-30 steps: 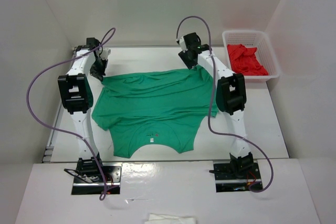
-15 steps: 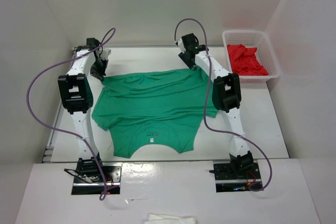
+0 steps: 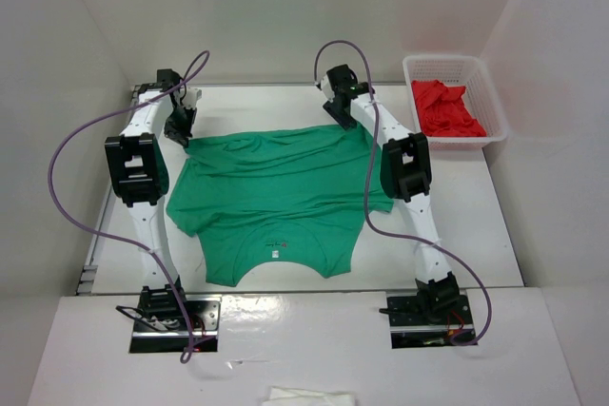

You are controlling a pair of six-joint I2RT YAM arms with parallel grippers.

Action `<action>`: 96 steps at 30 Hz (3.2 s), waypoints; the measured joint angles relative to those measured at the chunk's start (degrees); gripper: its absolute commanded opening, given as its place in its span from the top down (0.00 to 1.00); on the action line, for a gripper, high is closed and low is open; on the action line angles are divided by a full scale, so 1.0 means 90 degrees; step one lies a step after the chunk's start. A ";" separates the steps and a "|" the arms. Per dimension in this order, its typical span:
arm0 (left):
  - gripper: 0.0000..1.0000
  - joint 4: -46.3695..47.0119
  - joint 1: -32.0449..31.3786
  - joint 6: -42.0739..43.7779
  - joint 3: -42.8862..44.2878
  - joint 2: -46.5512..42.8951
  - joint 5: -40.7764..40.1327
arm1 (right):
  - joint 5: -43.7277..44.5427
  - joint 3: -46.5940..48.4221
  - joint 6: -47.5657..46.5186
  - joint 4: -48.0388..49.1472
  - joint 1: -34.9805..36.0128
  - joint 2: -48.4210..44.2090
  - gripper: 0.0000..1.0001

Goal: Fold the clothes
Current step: Flatten the tank top out

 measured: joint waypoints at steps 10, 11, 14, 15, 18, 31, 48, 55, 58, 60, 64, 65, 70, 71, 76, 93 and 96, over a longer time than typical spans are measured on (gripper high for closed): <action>1.00 0.0000 0.0000 0.0000 0.0000 0.0000 0.0007 | 0.0160 -0.0459 -0.0066 0.0134 0.0000 0.0000 0.43; 1.00 0.0000 0.0000 0.0000 0.0000 0.0000 0.0007 | 0.0197 -0.0491 -0.0075 0.0168 0.0000 -0.0007 0.44; 1.00 0.0000 0.0000 0.0000 0.0000 0.0000 0.0012 | 0.0245 -0.0597 -0.0100 0.0304 -0.0002 -0.0036 0.45; 1.00 0.0000 0.0000 0.0000 0.0000 0.0000 0.0015 | 0.0255 -0.0627 -0.0102 0.0333 -0.0002 -0.0049 0.47; 1.00 0.0000 0.0000 0.0002 0.0000 0.0000 0.0015 | 0.0291 -0.0656 -0.0121 0.0386 -0.0002 -0.0049 0.50; 1.00 0.0000 0.0000 0.0000 0.0000 0.0000 0.0114 | 0.0420 -0.0704 -0.0136 0.0469 -0.0002 -0.0112 0.49; 1.00 0.0002 0.0000 0.0000 -0.0056 0.0000 0.0114 | 0.0692 -0.0724 -0.0170 0.0476 -0.0002 -0.0345 0.48; 1.00 0.0002 0.0000 0.0000 -0.0056 0.0000 0.0151 | 0.0697 -0.0765 -0.0199 0.0483 -0.0002 -0.0345 0.48; 1.00 0.0002 0.0000 0.0000 -0.0061 0.0000 0.0158 | 0.0697 -0.0874 -0.0236 0.0500 0.0000 -0.0345 0.48; 1.00 0.0000 0.0000 0.0000 -0.0068 0.0000 0.0160 | 0.0697 -0.0923 -0.0248 0.0495 0.0000 -0.0345 0.48; 1.00 0.0002 0.0000 0.0000 -0.0068 0.0000 0.0160 | 0.0721 -0.0930 -0.0284 0.0527 0.0017 -0.0345 0.48; 1.00 0.0002 0.0000 0.0000 -0.0068 0.0000 0.0160 | 0.0724 -0.0930 -0.0287 0.0529 0.0022 -0.0345 0.48; 1.00 0.0002 0.0000 0.0000 -0.0068 0.0000 0.0160 | 0.0746 -0.0930 -0.0289 0.0571 0.0034 -0.0345 0.46; 1.00 0.0002 0.0000 0.0000 -0.0068 0.0000 0.0160 | 0.0748 -0.0930 -0.0289 0.0576 0.0036 -0.0345 0.46; 1.00 0.0002 0.0000 0.0000 -0.0068 0.0000 0.0160 | 0.0780 -0.0928 -0.0308 0.0593 0.0102 -0.0345 0.46; 1.00 0.0002 0.0000 0.0000 -0.0068 0.0000 0.0160 | 0.0801 -0.0721 -0.0308 0.0568 0.0165 -0.0265 0.46; 1.00 0.0002 0.0000 0.0000 -0.0068 0.0000 0.0160 | 0.0804 -0.0721 -0.0308 0.0571 0.0165 -0.0221 0.46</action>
